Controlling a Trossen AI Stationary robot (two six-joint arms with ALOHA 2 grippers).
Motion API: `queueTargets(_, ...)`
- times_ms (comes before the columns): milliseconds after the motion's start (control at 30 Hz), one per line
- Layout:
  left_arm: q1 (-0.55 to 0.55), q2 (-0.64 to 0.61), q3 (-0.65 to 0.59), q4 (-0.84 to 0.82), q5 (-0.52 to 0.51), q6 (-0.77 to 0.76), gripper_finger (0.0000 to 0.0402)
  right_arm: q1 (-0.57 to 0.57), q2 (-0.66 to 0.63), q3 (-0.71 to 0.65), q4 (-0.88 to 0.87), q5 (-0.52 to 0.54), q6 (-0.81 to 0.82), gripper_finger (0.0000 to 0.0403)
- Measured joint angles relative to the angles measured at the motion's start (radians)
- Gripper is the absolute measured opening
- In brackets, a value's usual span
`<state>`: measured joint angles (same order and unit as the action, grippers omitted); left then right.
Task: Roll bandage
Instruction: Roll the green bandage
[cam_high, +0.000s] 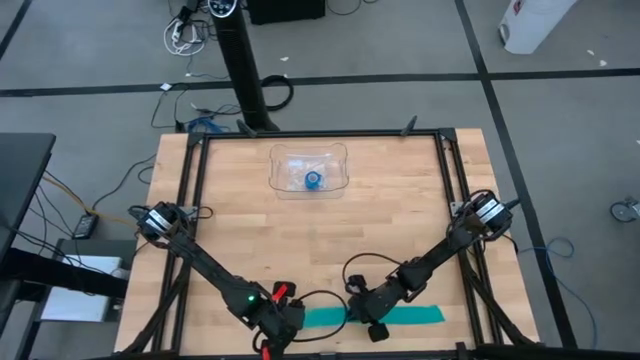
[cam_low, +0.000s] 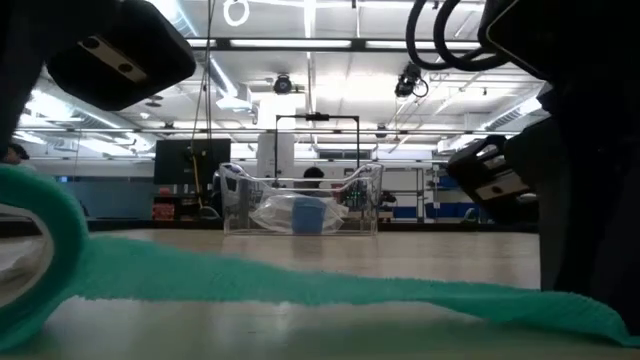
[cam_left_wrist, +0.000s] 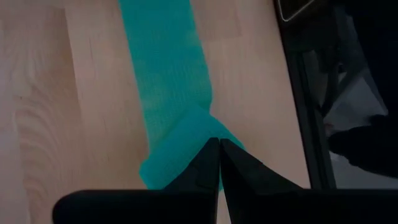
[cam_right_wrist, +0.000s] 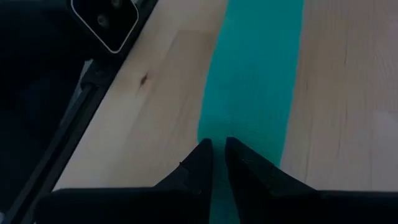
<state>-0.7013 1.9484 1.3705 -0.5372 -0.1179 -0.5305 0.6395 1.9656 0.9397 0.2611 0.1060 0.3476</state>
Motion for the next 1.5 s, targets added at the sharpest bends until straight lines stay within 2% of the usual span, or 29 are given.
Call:
queueTargets(267, -0.047, 0.004, -0.002, -0.024, 0.03, -0.025, 0.0023, 0.0, -0.023, -0.001, -0.084, 0.002, 0.0, 0.0052)
queueTargets(733, -0.122, 0.005, -0.003, -0.186, -0.03, -0.102, 0.0023, -0.011, -0.022, -0.004, -0.11, 0.001, 0.001, 0.0052)
queueTargets(933, -0.119, -0.015, -0.001, -0.153, -0.052, -0.106, 0.0023, -0.011, -0.024, -0.006, -0.104, 0.002, 0.003, 0.0052)
queueTargets(1133, -0.095, -0.023, 0.0, -0.093, -0.132, -0.114, 0.0023, -0.011, -0.024, -0.006, -0.104, 0.002, 0.009, 0.0052)
queueTargets(1267, -0.06, -0.023, 0.0, -0.03, -0.224, -0.088, 0.0023, -0.012, -0.037, -0.007, -0.109, 0.002, 0.008, 0.0052)
queueTargets(1367, -0.019, -0.018, 0.001, 0.033, -0.244, -0.025, 0.0023, -0.013, -0.041, -0.008, -0.115, 0.003, 0.006, 0.0052)
queueTargets(1500, 0.054, -0.008, 0.0, 0.031, -0.252, 0.017, 0.0023, -0.013, -0.041, -0.008, -0.116, 0.004, 0.008, 0.0052)
